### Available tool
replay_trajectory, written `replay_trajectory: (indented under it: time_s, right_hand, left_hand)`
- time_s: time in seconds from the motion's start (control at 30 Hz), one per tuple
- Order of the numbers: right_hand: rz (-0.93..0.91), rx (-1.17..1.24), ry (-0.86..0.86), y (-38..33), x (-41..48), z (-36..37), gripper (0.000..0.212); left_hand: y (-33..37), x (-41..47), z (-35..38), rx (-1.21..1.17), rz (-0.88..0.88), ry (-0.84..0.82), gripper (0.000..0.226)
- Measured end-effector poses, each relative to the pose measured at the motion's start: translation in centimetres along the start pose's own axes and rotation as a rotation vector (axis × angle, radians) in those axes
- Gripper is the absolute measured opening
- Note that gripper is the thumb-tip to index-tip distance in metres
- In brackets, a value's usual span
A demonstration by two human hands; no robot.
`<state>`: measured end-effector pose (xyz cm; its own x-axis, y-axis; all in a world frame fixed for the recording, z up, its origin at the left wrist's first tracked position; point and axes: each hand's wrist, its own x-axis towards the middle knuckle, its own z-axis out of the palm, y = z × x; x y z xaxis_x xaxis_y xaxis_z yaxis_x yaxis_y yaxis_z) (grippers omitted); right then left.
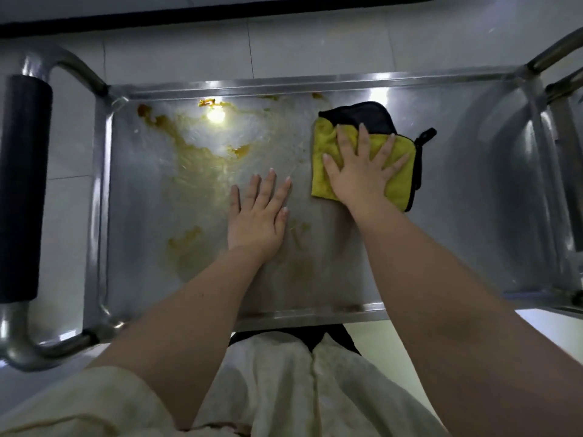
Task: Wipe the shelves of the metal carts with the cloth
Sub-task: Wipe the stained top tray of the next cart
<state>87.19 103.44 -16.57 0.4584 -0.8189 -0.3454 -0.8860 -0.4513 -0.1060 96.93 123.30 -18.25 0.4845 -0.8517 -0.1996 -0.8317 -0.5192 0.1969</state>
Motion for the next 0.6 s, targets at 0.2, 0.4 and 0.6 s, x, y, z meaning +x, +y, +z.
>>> replay_trajectory:
  time_s: [0.2,0.4,0.6]
  right_hand:
    - [-0.304,-0.075,0.109,2.0,-11.0,3.8,0.066]
    - [-0.337,-0.106,0.115,2.5,-15.9,6.0,0.065]
    - [-0.334,-0.100,0.125,2.4,-15.3,5.8,0.064]
  left_hand:
    - [0.1,0.3,-0.2,-0.003,-0.015,-0.030,0.054]
    - [-0.1,0.5,-0.9,0.011,0.011,-0.062,0.054]
    - [-2.3,4.2,-2.0,-0.033,-0.101,-0.033,0.055]
